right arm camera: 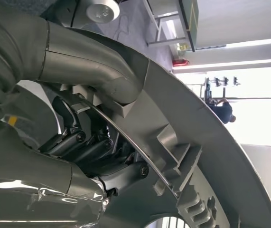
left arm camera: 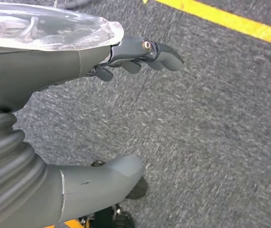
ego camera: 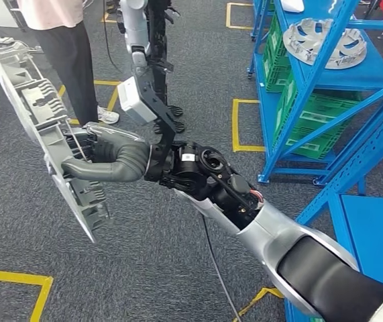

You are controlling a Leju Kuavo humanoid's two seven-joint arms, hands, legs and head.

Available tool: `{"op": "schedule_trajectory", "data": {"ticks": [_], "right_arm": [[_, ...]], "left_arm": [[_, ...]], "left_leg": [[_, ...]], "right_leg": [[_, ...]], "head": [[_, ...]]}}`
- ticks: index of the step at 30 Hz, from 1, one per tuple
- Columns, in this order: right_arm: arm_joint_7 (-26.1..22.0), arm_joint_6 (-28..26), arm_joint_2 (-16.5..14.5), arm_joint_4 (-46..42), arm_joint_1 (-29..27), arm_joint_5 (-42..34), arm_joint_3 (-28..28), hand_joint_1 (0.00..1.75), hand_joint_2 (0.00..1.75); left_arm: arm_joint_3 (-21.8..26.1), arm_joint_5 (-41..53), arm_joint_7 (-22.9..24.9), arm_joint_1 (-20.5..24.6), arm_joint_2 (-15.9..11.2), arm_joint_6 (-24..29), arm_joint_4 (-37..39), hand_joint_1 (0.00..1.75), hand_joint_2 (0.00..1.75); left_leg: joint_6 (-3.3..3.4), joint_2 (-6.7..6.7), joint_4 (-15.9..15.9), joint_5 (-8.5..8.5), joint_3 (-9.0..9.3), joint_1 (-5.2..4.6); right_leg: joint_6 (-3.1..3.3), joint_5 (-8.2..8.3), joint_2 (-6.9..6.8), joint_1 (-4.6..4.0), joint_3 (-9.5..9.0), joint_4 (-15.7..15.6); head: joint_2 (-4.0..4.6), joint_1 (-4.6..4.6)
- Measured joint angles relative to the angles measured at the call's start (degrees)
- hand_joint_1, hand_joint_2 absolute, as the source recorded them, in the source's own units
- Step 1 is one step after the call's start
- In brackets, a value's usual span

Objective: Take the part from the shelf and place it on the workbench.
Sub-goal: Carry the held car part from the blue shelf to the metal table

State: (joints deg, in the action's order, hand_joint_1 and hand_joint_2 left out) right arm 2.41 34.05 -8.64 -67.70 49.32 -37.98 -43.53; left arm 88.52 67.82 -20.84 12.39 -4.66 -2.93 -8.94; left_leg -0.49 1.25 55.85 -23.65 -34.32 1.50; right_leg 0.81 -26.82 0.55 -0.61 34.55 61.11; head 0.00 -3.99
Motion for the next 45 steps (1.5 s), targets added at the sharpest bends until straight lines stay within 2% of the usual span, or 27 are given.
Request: {"op": "schedule_trajectory", "data": {"ticks": [2, 3, 4, 6, 7, 8, 9, 10, 12, 14, 18, 20, 22, 23, 24, 25, 27, 29, 30, 32, 34, 37, 38, 39, 40, 43, 45], "right_arm": [[-0.03, -0.19, 0.08, -0.37, -0.01, 0.04, -0.01, 1.75, 1.75], [-0.08, -0.28, 0.09, -0.51, -0.01, 0.07, -0.01, 1.75, 1.75], [-0.15, -0.35, 0.09, -0.61, -0.02, 0.09, -0.02, 1.75, 1.75], [-0.28, -0.46, 0.09, -0.67, -0.23, 0.15, -0.03, 1.75, 1.75], [-0.33, -0.49, 0.09, -0.67, -0.43, 0.17, -0.04, 1.75, 1.75], [-0.37, -0.50, 0.09, -0.67, -0.65, 0.19, -0.05, 1.75, 1.75], [-0.42, -0.47, 0.09, -0.67, -0.82, 0.19, -0.07, 1.75, 1.75], [-0.49, -0.39, 0.09, -0.68, -0.92, 0.19, -0.08, 1.75, 1.75], [-0.76, -0.18, 0.08, -0.70, -0.96, 0.19, -0.10, 1.75, 1.75], [-1.05, 0.01, 0.07, -0.73, -0.92, 0.28, -0.10, 1.75, 1.75], [-1.18, 0.31, 0.03, -0.74, -0.90, 0.43, -0.13, 1.75, 1.75], [-1.33, 0.49, 0.03, -0.74, -0.88, 0.49, -0.12, 1.75, 1.75], [-1.46, 0.64, 0.03, -0.67, -0.95, 0.56, -0.12, 1.75, 1.75], [-1.46, 0.69, 0.03, -0.62, -1.01, 0.58, -0.12, 1.75, 1.75], [-1.45, 0.73, 0.03, -0.58, -1.04, 0.60, -0.12, 1.75, 1.75], [-1.43, 0.77, 0.03, -0.56, -1.01, 0.60, -0.12, 1.75, 1.75], [-1.28, 0.81, 0.03, -0.56, -0.80, 0.53, -0.12, 1.75, 1.75], [-1.09, 0.86, 0.02, -0.56, -0.58, 0.38, -0.12, 1.75, 1.75], [-1.02, 0.89, 0.02, -0.56, -0.52, 0.31, -0.12, 1.75, 1.75], [-0.97, 0.97, -0.05, -0.57, -0.47, 0.21, -0.12, 1.75, 1.75], [-0.97, 1.04, -0.19, -0.57, -0.39, 0.15, -0.12, 1.75, 1.75], [-0.98, 1.10, -0.27, -0.45, -0.38, 0.11, -0.12, 1.75, 1.75], [-0.98, 1.11, -0.26, -0.37, -0.46, 0.11, -0.12, 1.75, 1.75], [-0.98, 1.14, -0.26, -0.27, -0.56, 0.12, -0.12, 1.75, 1.75], [-0.99, 1.17, -0.26, -0.19, -0.61, 0.12, -0.12, 1.75, 1.75], [-1.05, 1.23, -0.26, -0.13, -0.54, 0.12, -0.10, 1.75, 1.75], [-1.05, 1.23, -0.27, -0.12, -0.47, 0.15, -0.09, 1.75, 1.75]], "left_arm": [[0.00, -0.03, -0.07, 0.01, 0.21, 0.46, 0.00, 0.00, 1.75], [0.00, -0.04, -0.13, 0.02, 0.27, 0.75, 0.00, 0.00, 1.75], [0.00, -0.06, -0.19, 0.06, 0.26, 0.98, 0.00, 0.00, 1.75], [0.00, -0.10, -0.26, 0.09, 0.15, 1.27, 0.00, 0.00, 1.75], [0.00, -0.11, -0.27, 0.06, 0.13, 1.34, 0.00, 0.00, 1.75], [0.00, -0.12, -0.28, 0.01, 0.12, 1.41, 0.00, 0.00, 1.75], [0.00, -0.14, -0.29, -0.03, 0.11, 1.46, 0.00, 0.00, 1.75], [0.00, -0.20, -0.31, -0.04, 0.07, 1.50, 0.00, 0.00, 1.75], [0.00, -0.37, -0.40, -0.02, -0.07, 1.48, 0.00, 0.00, 1.75], [0.00, -0.54, -0.52, -0.04, -0.15, 1.26, 0.00, 0.00, 1.75], [0.00, -0.63, -0.72, -0.31, -0.15, 1.01, 0.00, 0.00, 1.75], [0.00, -0.63, -0.88, -0.34, -0.25, 1.01, 0.00, 0.00, 1.75], [0.00, -0.63, -1.01, -0.41, -0.30, 1.02, 0.00, 0.00, 1.75], [0.00, -0.65, -1.02, -0.46, -0.30, 1.03, 0.00, 0.00, 1.75], [0.00, -0.70, -1.04, -0.51, -0.30, 1.03, 0.00, 0.00, 1.75], [0.00, -0.75, -1.07, -0.54, -0.30, 1.03, 0.00, 0.00, 1.75], [0.00, -0.84, -1.16, -0.59, -0.27, 1.00, 0.00, 0.00, 1.75], [0.00, -0.86, -1.22, -0.63, -0.21, 0.94, 0.00, 0.00, 1.75], [0.00, -0.87, -1.23, -0.71, -0.17, 0.91, 0.00, 0.00, 1.75], [0.00, -0.87, -1.24, -0.94, -0.17, 0.88, 0.00, 0.00, 1.75], [0.00, -0.87, -1.25, -0.99, -0.20, 0.86, 0.00, 0.00, 1.75], [0.00, -0.86, -1.25, -0.80, -0.30, 0.78, 0.00, 0.00, 1.75], [0.00, -0.85, -1.23, -0.81, -0.30, 0.74, 0.00, 0.00, 1.75], [0.00, -0.85, -1.22, -0.85, -0.30, 0.71, 0.00, 0.00, 1.75], [0.00, -0.85, -1.22, -0.87, -0.32, 0.69, 0.00, 0.00, 1.75], [0.00, -0.87, -1.22, -0.70, -0.48, 0.68, 0.00, 0.00, 1.75], [0.00, -0.85, -1.22, -0.55, -0.48, 0.68, 0.00, 0.00, 1.75]], "left_leg": [[-0.85, 0.20, -0.07, 0.01, -0.15, 0.06], [-1.28, 0.11, 0.73, -0.63, -0.61, 0.07], [-1.45, -0.07, 2.82, -1.96, -1.57, 0.03], [-1.74, -0.42, 10.06, -5.58, -4.98, 0.07], [-1.95, -0.48, 13.66, -6.82, -6.74, 0.11], [-2.16, -0.58, 15.61, -7.07, -7.77, 0.18], [-2.35, -0.70, 15.43, -6.31, -7.78, 0.27], [-2.52, -0.87, 12.96, -4.65, -6.63, 0.38], [-2.77, -1.55, 4.90, -1.09, -2.58, 0.51], [-2.18, -1.77, 0.22, 0.22, -0.25, 0.34], [-0.36, -0.98, -0.26, 0.24, -0.09, 0.12], [0.22, -0.69, -0.35, 0.34, -0.02, 0.22], [0.43, -0.28, -0.34, 0.33, -0.03, 0.18], [0.45, -0.03, -0.33, 0.32, -0.04, 0.16], [0.45, 0.29, -0.33, 0.32, -0.02, 0.15], [0.44, 0.67, -0.32, 0.32, 0.01, 0.15], [0.33, 1.42, -0.33, 0.34, 0.07, 0.16], [-0.11, 2.08, -0.32, 0.51, -0.14, 0.18], [-0.46, 2.37, -0.36, 0.67, -0.34, 0.25], [-1.21, 2.88, -0.52, 0.93, -0.65, 0.45], [-1.62, 1.93, 1.14, -0.31, -1.56, 0.41], [-1.88, -0.07, 11.34, -5.38, -6.40, 0.21], [-2.01, -0.27, 14.37, -6.30, -7.82, 0.19], [-2.12, -0.45, 15.52, -6.24, -8.33, 0.20], [-2.20, -0.71, 14.30, -5.16, -7.64, 0.21], [-2.09, -2.89, 3.19, -0.53, -1.72, 0.11], [-1.45, -3.46, -0.22, 0.19, 0.03, -0.13]], "right_leg": [[0.68, 1.68, 0.31, -0.23, -2.72, -5.61], [0.88, 1.87, 0.15, -0.16, -3.30, -6.65], [1.09, 2.23, -0.06, 0.03, -3.65, -7.20], [1.37, 2.55, -0.44, 0.13, -3.73, -7.59], [1.41, 2.56, -0.61, 0.13, -3.69, -7.58], [1.40, 2.54, -0.77, 0.15, -3.67, -7.57], [1.35, 2.50, -0.90, 0.19, -3.65, -7.52], [1.23, 2.40, -1.02, 0.28, -3.65, -7.40], [0.68, 1.94, -1.26, 0.30, -3.53, -6.76], [0.04, 1.40, -1.42, 0.14, -3.29, -6.01], [-0.97, 0.20, -1.56, 0.34, -2.84, -4.75], [-1.49, -2.94, -1.16, 0.58, -0.60, 0.44], [-1.75, -6.55, -0.94, 0.66, 3.02, 8.62], [-1.77, -7.21, -0.90, 0.67, 4.26, 11.29], [-1.68, -6.79, -0.87, 0.66, 4.58, 11.90], [-1.49, -5.27, -0.74, 0.66, 3.78, 10.07], [-0.84, -1.13, 0.53, 0.63, 0.08, 2.01], [-0.35, 0.82, 1.91, 0.48, -2.79, -4.12], [-0.24, 0.75, 2.17, 0.35, -3.29, -5.12], [0.03, 0.95, 1.50, 0.35, -3.74, -5.87], [0.54, 1.60, 0.60, 0.56, -4.12, -6.89], [0.99, 1.98, -0.90, 0.52, -4.18, -7.42], [0.99, 1.96, -1.37, 0.48, -4.11, -7.39], [0.99, 1.93, -1.83, 0.45, -4.06, -7.34], [0.96, 1.87, -2.25, 0.46, -4.03, -7.26], [0.37, 1.33, -3.32, 0.28, -3.93, -6.54], [-0.13, 0.90, -3.85, -0.12, -3.82, -6.09]], "head": [[0.00, -0.01], [0.00, 0.15], [0.00, 0.41], [0.00, 1.13], [0.00, 1.45], [0.00, 1.75], [0.00, 1.98], [0.00, 2.21], [0.00, 2.62], [0.00, 2.78], [0.00, 2.20], [0.00, 1.68], [0.00, 1.08], [0.00, 0.90], [0.00, 0.73], [0.00, 0.55], [0.00, 0.14], [0.00, -0.10], [0.00, -0.14], [0.00, -0.12], [0.00, 0.30], [0.00, 1.55], [0.00, 1.87], [0.00, 2.16], [0.00, 2.39], [0.00, 2.96], [0.00, 2.82]]}}
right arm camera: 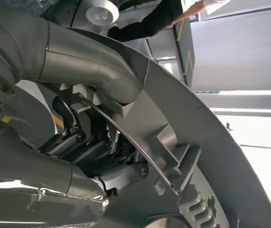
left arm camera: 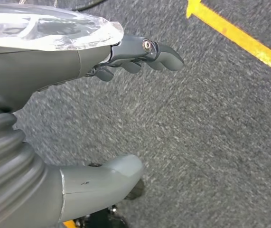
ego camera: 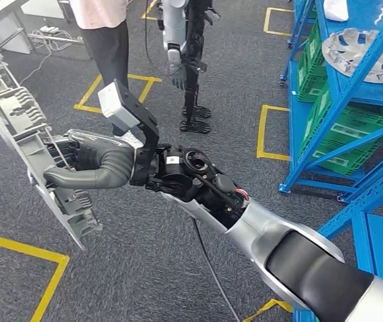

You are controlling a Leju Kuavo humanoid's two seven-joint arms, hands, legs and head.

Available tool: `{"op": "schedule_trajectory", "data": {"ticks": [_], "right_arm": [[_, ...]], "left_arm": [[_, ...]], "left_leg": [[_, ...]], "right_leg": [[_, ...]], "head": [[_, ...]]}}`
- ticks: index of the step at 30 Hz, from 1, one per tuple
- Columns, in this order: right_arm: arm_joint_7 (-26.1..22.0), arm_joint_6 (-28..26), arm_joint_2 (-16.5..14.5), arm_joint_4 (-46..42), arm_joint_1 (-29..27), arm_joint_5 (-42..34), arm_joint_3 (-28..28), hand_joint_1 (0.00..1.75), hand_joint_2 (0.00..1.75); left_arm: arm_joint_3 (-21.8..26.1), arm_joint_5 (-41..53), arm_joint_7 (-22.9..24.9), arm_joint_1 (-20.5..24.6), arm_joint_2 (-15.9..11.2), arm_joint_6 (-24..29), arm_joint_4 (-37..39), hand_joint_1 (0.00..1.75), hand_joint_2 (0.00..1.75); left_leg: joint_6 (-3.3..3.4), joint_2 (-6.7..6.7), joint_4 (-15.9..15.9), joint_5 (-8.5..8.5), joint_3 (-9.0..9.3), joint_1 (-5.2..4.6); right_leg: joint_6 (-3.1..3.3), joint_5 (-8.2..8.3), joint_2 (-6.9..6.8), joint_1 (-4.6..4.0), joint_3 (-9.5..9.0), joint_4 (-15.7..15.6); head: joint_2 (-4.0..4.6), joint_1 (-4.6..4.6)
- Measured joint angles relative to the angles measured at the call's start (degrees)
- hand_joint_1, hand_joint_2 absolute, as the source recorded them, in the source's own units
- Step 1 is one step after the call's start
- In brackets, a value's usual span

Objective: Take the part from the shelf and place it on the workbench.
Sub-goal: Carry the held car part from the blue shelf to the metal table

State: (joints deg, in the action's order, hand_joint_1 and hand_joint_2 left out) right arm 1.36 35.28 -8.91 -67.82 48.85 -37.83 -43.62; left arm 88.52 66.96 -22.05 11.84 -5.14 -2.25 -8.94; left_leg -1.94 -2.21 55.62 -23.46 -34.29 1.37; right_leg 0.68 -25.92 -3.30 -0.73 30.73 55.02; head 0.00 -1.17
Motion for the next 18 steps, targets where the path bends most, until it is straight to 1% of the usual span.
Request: {"op": "schedule_trajectory", "data": {"ticks": [2, 3, 4, 5, 6, 7, 8, 9, 10, 11, 12, 13, 14, 15, 16, 17, 18], "right_arm": [[0.02, 0.02, -0.01, 0.01, 0.00, 0.02, -0.01, 1.75, 1.75], [0.01, 0.03, -0.01, 0.00, 0.02, 0.02, -0.01, 1.75, 1.75], [-0.01, 0.02, -0.01, 0.00, 0.03, 0.02, -0.01, 1.75, 1.75], [-0.04, 0.02, -0.01, 0.00, 0.04, 0.02, -0.01, 1.75, 1.75], [-0.08, 0.01, 0.00, 0.02, 0.01, 0.08, -0.01, 1.75, 1.75], [-0.18, -0.01, 0.01, 0.05, -0.08, 0.21, -0.01, 1.75, 1.75], [-0.31, -0.07, 0.01, 0.11, -0.21, 0.45, -0.01, 1.75, 1.75], [-0.48, -0.20, 0.01, 0.18, -0.34, 0.74, -0.01, 1.75, 1.75], [-0.65, -0.35, 0.01, 0.22, -0.43, 0.98, -0.01, 1.75, 1.75], [-0.80, -0.50, 0.01, 0.25, -0.46, 1.17, -0.01, 1.75, 1.75], [-0.91, -0.62, 0.01, 0.26, -0.43, 1.25, -0.01, 1.75, 1.75], [-0.99, -0.67, 0.01, 0.26, -0.41, 1.31, 0.00, 1.75, 1.75], [-1.05, -0.71, 0.03, 0.26, -0.39, 1.38, 0.01, 1.75, 1.75], [-1.07, -0.74, 0.04, 0.26, -0.39, 1.46, 0.01, 1.75, 1.75], [-1.08, -0.77, 0.06, 0.26, -0.40, 1.55, 0.02, 1.75, 1.75], [-1.09, -0.80, 0.07, 0.25, -0.39, 1.62, 0.02, 1.75, 1.75], [-1.09, -0.81, 0.07, 0.22, -0.40, 1.71, 0.02, 1.75, 1.75]], "left_arm": [[0.00, 0.02, 0.01, -0.02, 0.07, 0.00, 0.00, 0.00, 1.75], [0.00, 0.03, 0.02, -0.05, 0.09, 0.00, 0.00, 0.00, 1.75], [0.00, 0.03, 0.02, -0.05, 0.09, 0.00, 0.00, 0.00, 1.75], [0.00, 0.03, 0.02, 0.00, 0.07, 0.00, 0.00, 0.00, 1.75], [0.00, 0.03, 0.02, 0.07, 0.06, -0.05, 0.00, 0.00, 1.75], [0.00, 0.04, 0.03, 0.12, 0.05, -0.13, 0.00, 0.00, 1.75], [0.00, 0.08, 0.05, 0.15, 0.07, -0.21, 0.00, 0.00, 1.75], [0.00, 0.14, 0.10, 0.15, 0.08, -0.31, 0.00, 0.00, 1.75], [0.00, 0.21, 0.15, 0.15, 0.09, -0.36, 0.00, 0.00, 1.75], [0.00, 0.30, 0.20, 0.17, 0.09, -0.41, 0.00, 0.00, 1.75], [0.00, 0.38, 0.23, 0.20, 0.10, -0.46, 0.00, 0.00, 1.75], [0.00, 0.47, 0.25, 0.24, 0.18, -0.56, 0.00, 0.00, 1.75], [0.00, 0.54, 0.32, 0.29, 0.26, -0.66, 0.00, 0.00, 1.75], [0.00, 0.61, 0.40, 0.33, 0.32, -0.73, 0.00, 0.00, 1.75], [0.00, 0.69, 0.49, 0.33, 0.41, -0.80, 0.00, 0.00, 1.75], [0.00, 0.78, 0.58, 0.32, 0.43, -0.83, 0.00, 0.00, 1.75], [0.00, 0.88, 0.63, 0.29, 0.43, -0.85, 0.01, 0.00, 1.75]], "left_leg": [[0.75, 0.94, -0.01, 0.03, -0.06, -0.09], [1.03, 1.29, -0.04, 0.07, -0.05, -0.03], [1.35, 1.63, -0.08, 0.11, -0.03, 0.03], [1.64, 1.95, -0.12, 0.18, 0.00, 0.11], [1.84, 2.29, -0.12, 0.19, 0.00, 0.11], [1.99, 2.64, -0.11, 0.20, -0.01, 0.07], [2.05, 3.09, -0.11, 0.21, -0.01, 0.03], [2.06, 3.59, -0.10, 0.20, -0.01, -0.01], [2.06, 4.10, -0.10, 0.20, 0.01, -0.04], [2.05, 4.66, -0.10, 0.21, 0.05, -0.07], [2.04, 5.19, -0.10, 0.22, 0.08, -0.09], [1.95, 5.64, -0.11, 0.26, 0.04, -0.10], [1.76, 6.08, -0.11, 0.33, -0.03, -0.02], [1.49, 6.45, -0.13, 0.44, -0.18, 0.12], [1.12, 6.83, -0.21, 0.61, -0.35, 0.28], [0.70, 7.26, -0.37, 0.81, -0.47, 0.34], [0.40, 7.21, -0.28, 0.77, -0.65, 0.34]], "right_leg": [[-0.34, -0.27, -0.54, -0.09, -0.10, 0.08], [-0.60, -0.69, -0.31, 0.05, 0.04, 0.47], [-0.91, -1.67, 0.29, 0.21, 0.57, 1.77], [-1.22, -3.25, 1.13, 0.37, 1.67, 4.35], [-1.47, -5.24, 2.06, 0.49, 3.35, 8.16], [-1.61, -7.14, 2.58, 0.54, 5.23, 12.49], [-1.65, -8.32, 2.83, 0.57, 6.92, 16.10], [-1.56, -8.37, 2.95, 0.58, 7.82, 17.82], [-1.38, -7.41, 3.05, 0.58, 7.78, 17.39], [-1.05, -5.45, 3.29, 0.54, 6.68, 14.62], [-0.59, -3.08, 3.92, 0.46, 4.89, 10.39], [-0.08, -1.35, 4.98, 0.39, 3.15, 6.45], [0.34, -0.10, 5.88, 0.28, 1.77, 3.19], [0.63, 0.34, 6.49, 0.15, 0.91, 1.41], [0.80, 0.19, 6.57, 0.03, 0.56, 0.86], [0.87, 0.26, 6.05, 0.01, 0.30, 0.35], [0.91, 0.46, 5.44, 0.11, -0.11, -0.25]], "head": [[0.00, -0.50], [0.00, -0.65], [0.00, -0.78], [0.00, -0.99], [0.00, -1.28], [0.00, -1.57], [0.00, -1.81], [0.00, -1.98], [0.00, -2.15], [0.00, -2.43], [0.00, -2.77], [0.00, -2.94], [0.00, -3.03], [0.00, -3.12], [0.00, -3.19], [0.00, -3.35], [0.00, -3.50]]}}
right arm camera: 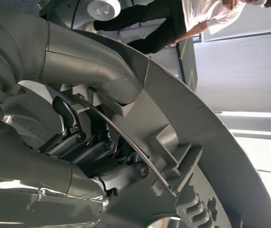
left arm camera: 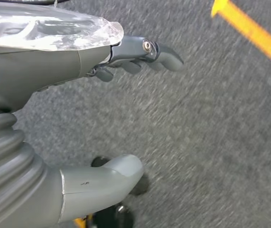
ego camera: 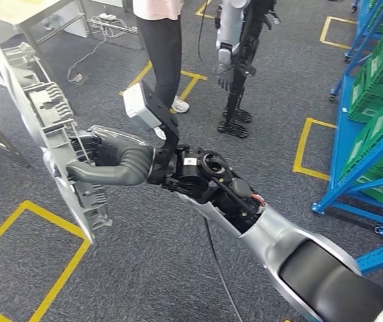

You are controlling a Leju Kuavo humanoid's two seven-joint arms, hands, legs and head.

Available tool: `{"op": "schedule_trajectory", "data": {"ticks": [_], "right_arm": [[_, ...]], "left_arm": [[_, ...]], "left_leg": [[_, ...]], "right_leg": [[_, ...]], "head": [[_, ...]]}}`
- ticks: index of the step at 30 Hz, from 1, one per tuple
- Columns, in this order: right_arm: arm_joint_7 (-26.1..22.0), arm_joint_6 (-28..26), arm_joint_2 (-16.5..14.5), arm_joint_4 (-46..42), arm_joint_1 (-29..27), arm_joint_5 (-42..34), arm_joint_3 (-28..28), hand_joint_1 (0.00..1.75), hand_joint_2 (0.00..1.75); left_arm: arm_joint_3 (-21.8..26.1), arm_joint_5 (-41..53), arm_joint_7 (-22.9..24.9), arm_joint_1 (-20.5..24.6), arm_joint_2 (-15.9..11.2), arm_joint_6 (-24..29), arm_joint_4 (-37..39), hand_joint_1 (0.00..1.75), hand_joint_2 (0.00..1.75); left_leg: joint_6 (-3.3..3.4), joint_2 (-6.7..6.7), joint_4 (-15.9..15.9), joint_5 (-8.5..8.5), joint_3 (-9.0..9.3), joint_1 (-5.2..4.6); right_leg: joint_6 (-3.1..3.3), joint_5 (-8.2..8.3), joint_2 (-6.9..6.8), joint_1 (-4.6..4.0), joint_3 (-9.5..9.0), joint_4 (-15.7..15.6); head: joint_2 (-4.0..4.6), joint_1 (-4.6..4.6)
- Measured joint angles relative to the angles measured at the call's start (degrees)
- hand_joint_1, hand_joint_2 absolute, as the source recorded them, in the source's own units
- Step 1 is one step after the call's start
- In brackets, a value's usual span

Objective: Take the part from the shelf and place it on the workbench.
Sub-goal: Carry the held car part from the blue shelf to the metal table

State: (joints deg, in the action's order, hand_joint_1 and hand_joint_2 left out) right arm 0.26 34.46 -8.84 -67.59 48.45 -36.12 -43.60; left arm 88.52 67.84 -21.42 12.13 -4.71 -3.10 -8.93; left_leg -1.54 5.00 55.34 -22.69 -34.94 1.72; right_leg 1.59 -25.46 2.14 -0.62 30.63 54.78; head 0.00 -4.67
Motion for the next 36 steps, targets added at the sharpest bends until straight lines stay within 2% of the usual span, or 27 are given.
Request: {"op": "schedule_trajectory", "data": {"ticks": [2, 4, 5, 6, 7, 8, 10, 11, 12, 14, 16, 18, 20, 21, 22, 23, 24, 26, 27, 28, 30, 31, 32, 33, 34, 35, 36], "right_arm": [[-0.03, -0.09, -0.01, -0.04, 0.02, 0.14, 0.01, 1.75, 1.75], [-0.04, -0.28, 0.03, -0.05, -0.10, 0.26, 0.02, 1.75, 1.75], [-0.04, -0.34, 0.07, -0.04, -0.24, 0.30, 0.02, 1.75, 1.75], [-0.03, -0.39, 0.11, -0.04, -0.42, 0.33, 0.02, 1.75, 1.75], [-0.03, -0.39, 0.14, -0.03, -0.57, 0.34, 0.02, 1.75, 1.75], [-0.03, -0.39, 0.16, -0.03, -0.66, 0.34, 0.02, 1.75, 1.75], [-0.04, -0.42, 0.17, -0.05, -0.69, 0.34, 0.03, 1.75, 1.75], [-0.05, -0.49, 0.19, -0.07, -0.66, 0.36, 0.07, 1.75, 1.75], [-0.05, -0.55, 0.22, -0.08, -0.66, 0.37, 0.11, 1.75, 1.75], [0.04, -0.63, 0.28, -0.10, -0.68, 0.40, 0.16, 1.75, 1.75], [0.14, -0.69, 0.29, -0.19, -0.71, 0.40, 0.16, 1.75, 1.75], [0.19, -0.79, 0.31, -0.31, -0.70, 0.40, 0.18, 1.75, 1.75], [0.31, -0.86, 0.37, -0.33, -0.79, 0.39, 0.19, 1.75, 1.75], [0.39, -0.89, 0.42, -0.33, -0.88, 0.37, 0.18, 1.75, 1.75], [0.49, -0.92, 0.46, -0.33, -0.94, 0.36, 0.17, 1.75, 1.75], [0.57, -0.95, 0.49, -0.35, -0.97, 0.33, 0.18, 1.75, 1.75], [0.64, -1.00, 0.51, -0.39, -0.97, 0.31, 0.19, 1.75, 1.75], [0.84, -1.10, 0.60, -0.60, -0.95, 0.26, 0.21, 1.75, 1.75], [0.97, -1.15, 0.67, -0.72, -0.96, 0.22, 0.22, 1.75, 1.75], [1.15, -1.25, 0.74, -0.86, -0.98, 0.20, 0.23, 1.75, 1.75], [1.59, -1.51, 0.83, -1.32, -1.01, 0.15, 0.24, 1.75, 1.75], [1.80, -1.64, 0.85, -1.62, -1.02, 0.13, 0.24, 1.75, 1.75], [1.95, -1.72, 0.87, -1.91, -1.02, 0.07, 0.25, 1.75, 1.75], [2.05, -1.80, 0.94, -2.12, -1.03, 0.02, 0.27, 1.75, 1.75], [2.19, -1.98, 1.05, -2.24, -1.11, -0.02, 0.28, 1.75, 1.75], [2.38, -2.27, 1.22, -2.40, -1.30, -0.06, 0.32, 1.75, 1.75], [2.67, -2.65, 1.45, -2.64, -1.61, -0.11, 0.37, 1.75, 1.75]], "left_arm": [[0.00, 0.15, 0.10, 0.10, -0.07, -0.02, 0.01, 0.00, 1.75], [0.00, 0.24, 0.20, 0.31, -0.21, -0.01, 0.01, 0.00, 1.75], [0.00, 0.31, 0.25, 0.37, -0.21, -0.02, 0.01, 0.00, 1.75], [0.00, 0.38, 0.30, 0.37, -0.19, -0.03, 0.01, 0.00, 1.75], [0.00, 0.44, 0.33, 0.36, -0.16, -0.03, 0.01, 0.00, 1.75], [0.00, 0.49, 0.35, 0.36, -0.18, -0.04, 0.01, 0.00, 1.75], [0.00, 0.52, 0.36, 0.48, -0.28, -0.03, 0.01, 0.00, 1.75], [0.00, 0.53, 0.37, 0.59, -0.33, -0.02, 0.01, 0.00, 1.75], [0.00, 0.55, 0.40, 0.67, -0.33, -0.02, 0.01, 0.00, 1.75], [0.00, 0.56, 0.49, 0.71, -0.27, 0.00, 0.01, 0.00, 1.75], [0.00, 0.57, 0.56, 0.65, -0.20, 0.02, 0.01, 0.00, 1.75], [0.00, 0.56, 0.56, 0.74, -0.20, 0.04, 0.01, 0.00, 1.75], [0.00, 0.54, 0.55, 0.81, -0.18, 0.04, 0.01, 0.00, 1.75], [0.00, 0.52, 0.55, 0.80, -0.16, 0.08, 0.01, 0.00, 1.75], [0.00, 0.50, 0.54, 0.78, -0.14, 0.15, 0.01, 0.00, 1.75], [0.00, 0.46, 0.52, 0.78, -0.13, 0.28, 0.01, 0.00, 1.75], [0.00, 0.43, 0.49, 0.78, -0.12, 0.44, 0.01, 0.00, 1.75], [0.00, 0.40, 0.40, 0.83, 0.06, 0.75, 0.01, 0.00, 1.75], [0.00, 0.39, 0.37, 0.86, 0.16, 0.90, 0.01, 0.00, 1.75], [0.00, 0.43, 0.35, 0.86, 0.26, 1.05, 0.01, 0.00, 1.75], [0.00, 0.59, 0.35, 0.80, 0.33, 1.28, 0.01, 0.00, 1.75], [0.00, 0.67, 0.35, 0.78, 0.38, 1.35, 0.02, 0.00, 1.75], [0.00, 0.71, 0.35, 0.83, 0.41, 1.39, 0.02, 0.00, 1.75], [0.00, 0.73, 0.35, 0.94, 0.40, 1.44, 0.03, 0.00, 1.75], [0.00, 0.82, 0.35, 1.06, 0.42, 1.48, 0.03, 0.00, 1.75], [-0.01, 1.03, 0.41, 1.17, 0.43, 1.50, 0.03, 0.00, 1.75], [-0.01, 1.31, 0.47, 1.22, 0.49, 1.49, 0.03, 0.00, 1.75]], "left_leg": [[-0.55, -1.63, 2.40, -1.58, -1.29, -0.21], [-1.07, -3.66, 9.27, -5.11, -4.61, -0.19], [-1.36, -4.03, 12.97, -6.54, -6.43, -0.12], [-1.62, -4.25, 15.31, -7.06, -7.57, -0.04], [-1.85, -4.46, 15.48, -6.52, -7.63, 0.06], [-2.03, -4.75, 13.37, -5.07, -6.52, 0.18], [-2.28, -6.12, 5.56, -1.66, -2.27, 0.23], [-1.98, -6.56, 2.43, -0.66, -0.62, 0.15], [-1.51, -6.81, 0.62, -0.29, 0.32, 0.02], [-0.24, -6.05, 0.09, -0.37, 0.46, -0.17], [0.53, -5.35, 0.08, -0.34, 0.47, -0.10], [1.14, -4.75, 0.00, -0.22, 0.51, 0.01], [1.43, -4.03, 0.01, -0.20, 0.49, -0.09], [1.46, -3.60, 0.01, -0.20, 0.50, -0.14], [1.47, -3.09, 0.02, -0.21, 0.51, -0.19], [1.46, -2.52, 0.02, -0.20, 0.54, -0.22], [1.46, -1.95, 0.03, -0.20, 0.59, -0.24], [1.30, -0.95, 0.03, -0.12, 0.55, -0.21], [1.10, -0.52, 0.03, -0.01, 0.43, -0.14], [0.81, -0.07, 0.00, 0.13, 0.25, -0.01], [0.11, 0.71, -0.15, 0.42, -0.11, 0.15], [-0.18, 0.30, 0.04, 0.25, -0.36, 0.11], [-0.43, -0.66, 1.09, -0.50, -0.96, 0.02], [-0.61, -1.92, 3.41, -1.89, -2.09, -0.07], [-0.80, -3.18, 6.83, -3.66, -3.70, -0.10], [-1.02, -3.89, 10.86, -5.41, -5.59, -0.09], [-1.24, -4.22, 14.16, -6.47, -7.15, -0.06]], "right_leg": [[0.20, 0.62, -1.11, 0.36, -0.61, -1.40], [0.45, 0.92, -2.15, 0.46, -0.74, -1.92], [0.54, 0.93, -2.71, 0.47, -0.67, -1.90], [0.53, 0.91, -3.23, 0.48, -0.60, -1.86], [0.47, 0.85, -3.72, 0.51, -0.54, -1.77], [0.33, 0.75, -4.18, 0.56, -0.49, -1.62], [-0.21, 0.27, -5.01, 0.51, -0.36, -0.98], [-0.55, -0.05, -5.39, 0.38, -0.26, -0.57], [-0.84, -0.32, -5.73, 0.23, -0.21, -0.27], [-1.34, -0.65, -6.37, 0.06, -0.27, -0.01], [-1.92, -1.47, -5.95, 0.26, -0.03, 0.76], [-2.46, -4.57, -4.13, 0.56, 2.10, 5.78], [-2.68, -8.35, -2.81, 0.65, 5.78, 14.18], [-2.66, -9.14, -2.60, 0.65, 7.16, 17.11], [-2.52, -8.81, -2.47, 0.64, 7.68, 18.00], [-2.26, -7.37, -2.31, 0.62, 7.12, 16.49], [-1.89, -5.14, -1.83, 0.57, 5.62, 12.98], [-1.04, -1.36, 0.34, 0.49, 2.21, 4.96], [-0.76, -0.51, 1.19, 0.39, 1.12, 2.44], [-0.56, -0.40, 1.58, 0.30, 0.62, 1.25], [-0.35, -0.41, 0.60, 0.33, -0.03, 0.34], [-0.22, -0.21, 0.04, 0.47, -0.36, -0.21], [-0.04, 0.07, -0.54, 0.65, -0.67, -0.79], [0.11, 0.36, -1.15, 0.81, -0.83, -1.25], [0.23, 0.49, -1.69, 0.71, -0.83, -1.40], [0.34, 0.52, -2.28, 0.69, -0.77, -1.43], [0.34, 0.51, -2.87, 0.67, -0.70, -1.40]], "head": [[0.00, 0.55], [0.00, 1.46], [0.00, 1.86], [0.00, 2.19], [0.00, 2.53], [0.00, 2.79], [0.00, 3.23], [0.00, 3.38], [0.00, 3.43], [0.00, 3.17], [0.00, 2.79], [0.00, 2.28], [0.00, 1.65], [0.00, 1.45], [0.00, 1.27], [0.00, 1.04], [0.00, 0.75], [0.00, 0.34], [0.00, 0.25], [0.00, 0.20], [0.00, 0.08], [0.00, 0.14], [0.00, 0.47], [0.00, 0.88], [0.00, 1.34], [0.00, 1.80], [0.00, 2.17]]}}
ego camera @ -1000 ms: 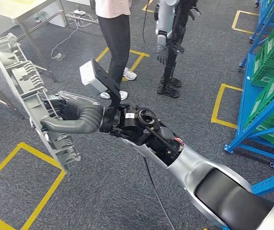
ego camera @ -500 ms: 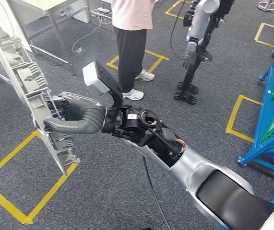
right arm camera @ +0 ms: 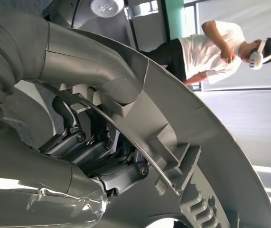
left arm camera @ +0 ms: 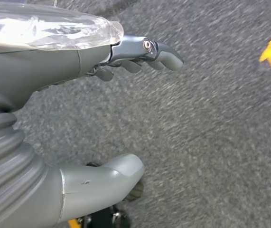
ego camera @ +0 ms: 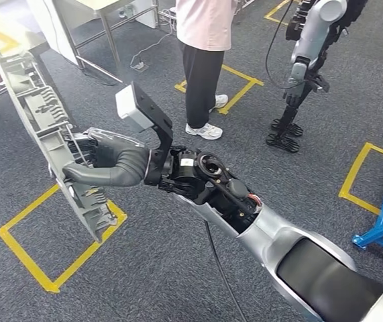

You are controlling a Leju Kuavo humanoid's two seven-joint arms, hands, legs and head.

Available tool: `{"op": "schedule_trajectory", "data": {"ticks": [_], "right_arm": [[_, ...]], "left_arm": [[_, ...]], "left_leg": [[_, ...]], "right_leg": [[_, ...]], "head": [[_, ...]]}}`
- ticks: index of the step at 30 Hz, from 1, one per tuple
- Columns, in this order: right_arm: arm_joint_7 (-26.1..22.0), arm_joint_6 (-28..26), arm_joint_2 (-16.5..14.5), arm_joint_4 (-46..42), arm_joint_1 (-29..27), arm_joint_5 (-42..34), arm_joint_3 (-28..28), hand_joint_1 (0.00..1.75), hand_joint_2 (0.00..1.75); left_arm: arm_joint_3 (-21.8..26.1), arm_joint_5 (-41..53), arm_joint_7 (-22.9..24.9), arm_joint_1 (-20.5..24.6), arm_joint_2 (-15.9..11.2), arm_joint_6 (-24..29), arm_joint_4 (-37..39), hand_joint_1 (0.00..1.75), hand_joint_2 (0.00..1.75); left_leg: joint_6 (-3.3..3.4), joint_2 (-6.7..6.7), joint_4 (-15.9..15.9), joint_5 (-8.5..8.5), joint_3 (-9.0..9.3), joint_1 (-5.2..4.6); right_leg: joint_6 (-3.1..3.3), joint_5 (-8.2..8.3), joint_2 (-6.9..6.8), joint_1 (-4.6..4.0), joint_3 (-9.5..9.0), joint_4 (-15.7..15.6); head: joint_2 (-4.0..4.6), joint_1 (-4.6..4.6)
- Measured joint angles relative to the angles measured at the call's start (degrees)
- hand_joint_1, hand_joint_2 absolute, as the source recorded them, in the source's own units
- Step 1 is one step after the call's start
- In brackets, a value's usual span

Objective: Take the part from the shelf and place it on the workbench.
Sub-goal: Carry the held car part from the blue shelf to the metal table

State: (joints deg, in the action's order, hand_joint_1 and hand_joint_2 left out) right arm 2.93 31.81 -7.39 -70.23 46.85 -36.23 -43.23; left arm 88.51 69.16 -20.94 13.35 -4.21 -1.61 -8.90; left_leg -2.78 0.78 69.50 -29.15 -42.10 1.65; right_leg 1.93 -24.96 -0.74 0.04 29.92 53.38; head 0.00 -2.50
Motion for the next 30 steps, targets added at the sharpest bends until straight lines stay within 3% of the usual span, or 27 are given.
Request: {"op": "schedule_trajectory", "data": {"ticks": [1, 2, 5, 7, 9, 11, 13, 15, 16, 17, 18, 19, 21, 22, 24, 26, 28, 30], "right_arm": [[0.34, -0.38, 0.27, -0.32, -0.37, -0.13, 0.06, 1.75, 1.75], [0.70, -0.76, 0.57, -0.77, -0.74, -0.32, 0.14, 1.75, 1.75], [1.62, -1.75, 1.40, -2.31, -1.26, -0.74, 0.48, 1.75, 1.75], [2.05, -2.39, 2.02, -3.33, -1.33, -0.74, 0.80, 1.75, 1.75], [2.33, -2.87, 2.72, -4.32, -1.55, -0.76, 0.99, 1.75, 1.75], [2.47, -3.19, 3.25, -5.11, -1.86, -0.78, 1.08, 1.75, 1.75], [2.50, -3.37, 3.71, -5.77, -2.07, -0.78, 1.21, 1.75, 1.75], [2.42, -3.27, 4.31, -6.22, -2.26, -0.78, 1.35, 1.75, 1.75], [2.32, -3.17, 4.60, -6.30, -2.41, -0.78, 1.42, 1.75, 1.75], [2.18, -3.03, 4.83, -6.31, -2.56, -0.78, 1.46, 1.75, 1.75], [2.03, -2.87, 4.98, -6.31, -2.66, -0.78, 1.50, 1.75, 1.75], [1.87, -2.69, 5.07, -6.31, -2.67, -0.78, 1.52, 1.75, 1.75], [1.54, -2.22, 5.11, -6.29, -2.42, -0.78, 1.53, 1.75, 1.75], [1.26, -1.94, 5.11, -6.22, -2.16, -0.77, 1.53, 1.75, 1.75], [0.49, -1.40, 5.03, -5.88, -1.52, -0.73, 1.48, 1.75, 1.75], [-0.61, -0.74, 4.63, -5.24, -0.80, -0.62, 1.31, 1.75, 1.75], [-2.18, 0.48, 3.90, -4.08, -0.01, -0.26, 1.02, 1.75, 1.75], [-3.98, 1.91, 3.20, -2.32, 0.68, 0.63, 0.75, 1.75, 1.75]], "left_arm": [[-0.01, 0.34, 0.09, 0.03, 0.08, -0.05, 0.00, 0.00, 1.75], [-0.02, 0.66, 0.20, 0.08, 0.14, -0.10, 0.00, 0.00, 1.75], [-0.10, 1.35, 0.41, 0.63, 0.18, -0.19, -0.01, 0.00, 1.75], [-0.21, 1.75, 0.53, 1.08, 0.29, -0.28, -0.01, 0.00, 1.75], [-0.45, 2.10, 0.69, 1.29, 0.49, -0.41, 0.00, 0.00, 1.75], [-0.66, 2.38, 0.85, 1.37, 0.63, -0.55, 0.00, 0.00, 1.75], [-0.87, 2.66, 1.04, 1.67, 0.66, -0.63, 0.00, 0.00, 1.75], [-1.21, 2.91, 1.21, 2.13, 0.77, -0.64, 0.00, 0.00, 1.75], [-1.34, 2.97, 1.25, 2.30, 0.84, -0.64, 0.00, 0.00, 1.75], [-1.44, 3.00, 1.28, 2.39, 0.93, -0.64, 0.00, 0.00, 1.75], [-1.49, 3.01, 1.30, 2.42, 0.99, -0.64, 0.00, 0.00, 1.75], [-1.50, 2.99, 1.29, 2.45, 1.05, -0.64, 0.00, 0.00, 1.75], [-1.52, 2.85, 1.27, 2.58, 1.18, -0.71, 0.00, 0.00, 1.75], [-1.54, 2.66, 1.26, 2.69, 1.22, -0.79, 0.00, 0.00, 1.75], [-1.54, 2.13, 1.26, 2.85, 1.22, -1.10, 0.00, 0.00, 1.75], [-1.54, 1.48, 1.30, 2.82, 0.92, -1.42, 0.01, 0.00, 1.75], [-1.54, 0.67, 1.34, 2.82, 0.44, -1.58, 0.00, 0.00, 1.75], [-1.53, -0.07, 1.34, 2.83, -0.03, -1.58, -0.02, 0.00, 1.75]], "left_leg": [[-0.18, -0.20, 1.52, -0.09, -0.70, 0.04], [-0.33, -0.41, 0.76, 0.84, -0.24, 0.10], [-0.32, -2.18, -9.95, 5.55, 5.53, 0.07], [0.55, -2.89, -13.71, 6.32, 7.39, -0.17], [1.59, -2.12, -13.82, 6.20, 7.28, -0.34], [2.12, -1.52, -13.87, 6.26, 7.30, -0.32], [2.65, -1.02, -13.95, 6.40, 7.33, -0.18], [3.06, -0.30, -13.96, 6.48, 7.27, -0.20], [3.14, 0.14, -13.96, 6.50, 7.24, -0.25], [3.17, 0.62, -13.95, 6.51, 7.23, -0.32], [3.17, 1.14, -13.95, 6.52, 7.25, -0.40], [3.17, 1.68, -13.94, 6.53, 7.29, -0.48], [3.08, 2.69, -13.94, 6.59, 7.29, -0.61], [2.92, 3.19, -13.92, 6.70, 7.16, -0.59], [2.32, 4.13, -13.96, 7.08, 6.66, -0.39], [1.63, 4.67, -14.11, 7.40, 6.28, -0.24], [1.10, 2.93, -12.21, 6.02, 5.19, -0.41], [0.68, 0.62, -5.67, 2.51, 2.10, -0.51]], "right_leg": [[-0.02, -0.02, -0.57, -0.01, 0.05, 0.04], [-0.10, -0.07, -1.11, 0.00, 0.09, 0.12], [-0.79, -0.59, -2.51, -0.17, 0.29, 0.83], [-1.38, -1.04, -3.26, -0.54, 0.53, 1.38], [-1.76, -1.21, -3.91, -0.65, 0.48, 1.47], [-2.17, -1.59, -4.01, -0.50, 0.52, 1.77], [-2.68, -3.98, -2.37, -0.22, 1.97, 5.22], [-3.02, -7.89, -0.43, -0.04, 5.33, 12.97], [-3.05, -9.24, -0.01, -0.03, 7.03, 16.72], [-2.99, -9.58, 0.24, -0.03, 8.09, 18.87], [-2.80, -8.74, 0.45, -0.05, 8.17, 18.76], [-2.47, -6.96, 0.74, -0.09, 7.28, 16.51], [-1.52, -2.68, 2.49, -0.18, 3.92, 8.78], [-1.19, -1.38, 3.39, -0.23, 2.47, 5.66], [-0.83, -0.84, 4.06, -0.43, 1.14, 2.82], [-0.73, -0.72, 2.84, -0.40, 0.75, 1.77], [-0.42, -0.23, 1.66, -0.09, 0.32, 0.63], [-0.13, 0.07, 0.50, -0.03, 0.24, 0.17]], "head": [[0.00, 0.34], [0.00, 0.66], [0.00, 1.30], [0.00, 1.28], [0.00, 0.86], [0.00, 0.65], [0.00, 0.30], [0.00, -0.44], [0.00, -0.83], [0.00, -1.16], [0.00, -1.48], [0.00, -1.76], [0.00, -2.13], [0.00, -2.15], [0.00, -2.11], [0.00, -2.20], [0.00, -1.74], [0.00, -0.91]]}}
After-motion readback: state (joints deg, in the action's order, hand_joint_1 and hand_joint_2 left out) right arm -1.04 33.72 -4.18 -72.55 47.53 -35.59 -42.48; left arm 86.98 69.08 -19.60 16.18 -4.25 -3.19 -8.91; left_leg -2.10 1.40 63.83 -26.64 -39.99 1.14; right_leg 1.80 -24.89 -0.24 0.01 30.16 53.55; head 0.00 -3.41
